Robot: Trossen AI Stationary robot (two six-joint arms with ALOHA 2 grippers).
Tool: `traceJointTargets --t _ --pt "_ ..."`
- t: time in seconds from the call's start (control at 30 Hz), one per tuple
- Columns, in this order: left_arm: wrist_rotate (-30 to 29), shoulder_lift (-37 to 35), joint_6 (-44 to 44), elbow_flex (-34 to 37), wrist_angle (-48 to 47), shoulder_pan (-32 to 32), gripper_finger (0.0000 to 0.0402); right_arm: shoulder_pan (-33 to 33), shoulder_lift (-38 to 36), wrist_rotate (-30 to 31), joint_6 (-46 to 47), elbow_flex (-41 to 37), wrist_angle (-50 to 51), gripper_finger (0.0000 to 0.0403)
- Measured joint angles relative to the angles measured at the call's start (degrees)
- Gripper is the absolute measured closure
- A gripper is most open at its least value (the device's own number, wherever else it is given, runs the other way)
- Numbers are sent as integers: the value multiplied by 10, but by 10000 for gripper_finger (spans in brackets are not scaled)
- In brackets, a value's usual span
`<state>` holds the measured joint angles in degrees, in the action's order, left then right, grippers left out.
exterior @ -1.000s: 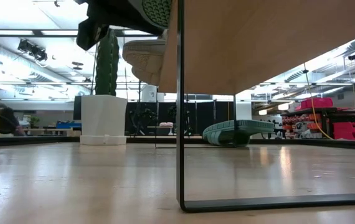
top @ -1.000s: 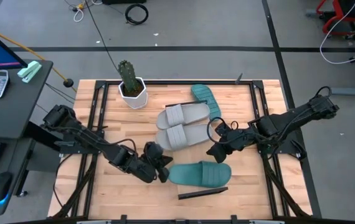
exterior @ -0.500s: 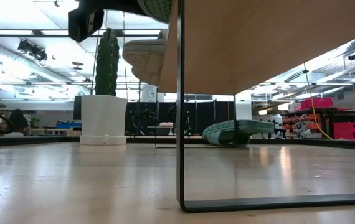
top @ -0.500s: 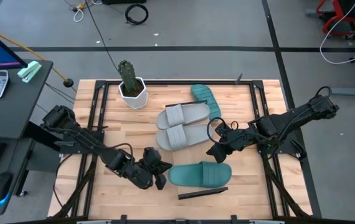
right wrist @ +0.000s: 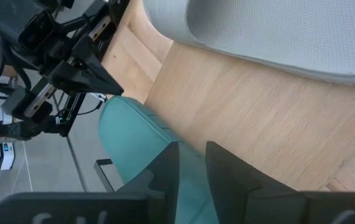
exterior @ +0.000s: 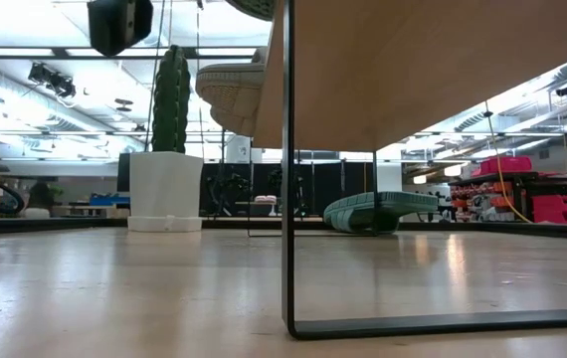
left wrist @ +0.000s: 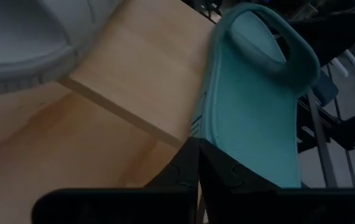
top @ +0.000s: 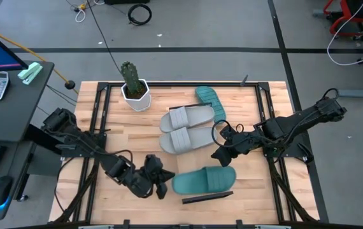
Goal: Pick and place slides into the shelf
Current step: Put the bottom green slipper on the shelf, then put the green slipper on the shelf
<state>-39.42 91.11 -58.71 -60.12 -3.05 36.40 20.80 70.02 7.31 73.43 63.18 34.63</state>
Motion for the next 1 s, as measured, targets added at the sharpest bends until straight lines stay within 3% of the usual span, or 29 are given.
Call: traceJointTargets --t 0.27,0.63,1.0 --pt "-8 0 -6 0 -1 9 389 0 0 2 0 0 0 318" --pt "-14 -8 -1 -1 4 4 343 0 0 2 0 0 0 318" --pt "-13 -40 64 -1 4 -33 296 -1 0 15 -5 0 1 318"
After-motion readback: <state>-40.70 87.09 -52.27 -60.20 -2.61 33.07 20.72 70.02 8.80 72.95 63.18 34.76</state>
